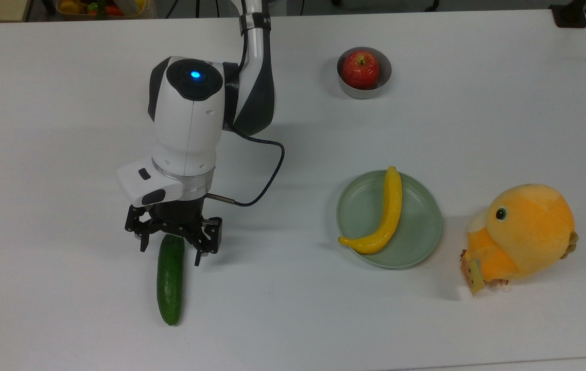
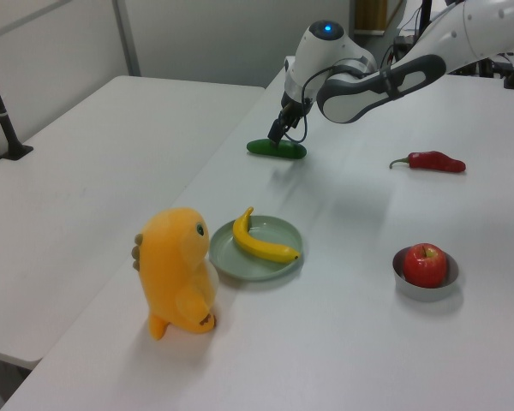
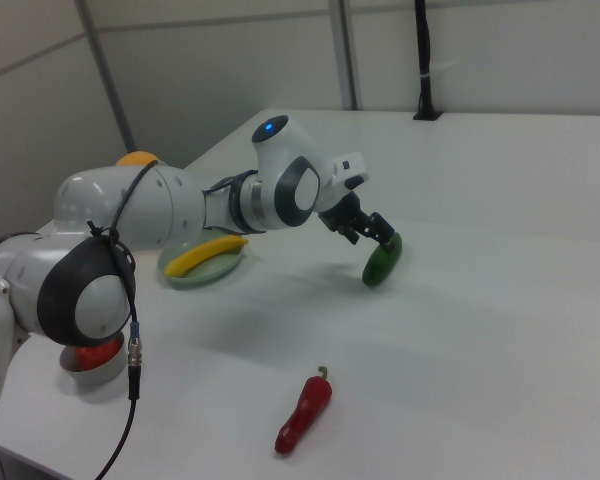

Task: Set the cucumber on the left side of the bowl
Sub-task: 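Close the gripper around the middle of the green cucumber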

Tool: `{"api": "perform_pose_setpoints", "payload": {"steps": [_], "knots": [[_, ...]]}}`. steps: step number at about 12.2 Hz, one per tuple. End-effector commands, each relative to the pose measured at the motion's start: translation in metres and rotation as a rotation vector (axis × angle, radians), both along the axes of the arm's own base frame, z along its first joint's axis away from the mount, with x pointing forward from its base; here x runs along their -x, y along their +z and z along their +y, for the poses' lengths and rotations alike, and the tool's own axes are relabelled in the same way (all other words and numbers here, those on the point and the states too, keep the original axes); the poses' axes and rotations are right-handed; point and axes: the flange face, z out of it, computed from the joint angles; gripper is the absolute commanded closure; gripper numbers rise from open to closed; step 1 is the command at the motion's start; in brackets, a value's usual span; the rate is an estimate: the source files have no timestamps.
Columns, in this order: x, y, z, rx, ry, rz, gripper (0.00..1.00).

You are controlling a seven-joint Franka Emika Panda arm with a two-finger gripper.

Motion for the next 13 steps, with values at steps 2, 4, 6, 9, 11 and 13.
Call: {"api": "perform_pose_setpoints", "payload": {"steps": [2, 4, 6, 9, 11, 13], "knots": [[-0.005, -0.003, -0.012, 0.041, -0.009, -0.02, 0.0], [-0.001, -0.02, -0.008, 0.047, 0.013, 0.013, 0.0], [-0.001, -0.025, -0.007, 0.05, 0.022, 0.023, 0.0], [0.0, -0.028, -0.006, 0.058, 0.041, 0.032, 0.64], [0.002, -0.037, -0.003, 0.06, 0.047, 0.049, 0.99], [0.003, -0.038, 0.001, 0.06, 0.051, 0.051, 1.0]]}}
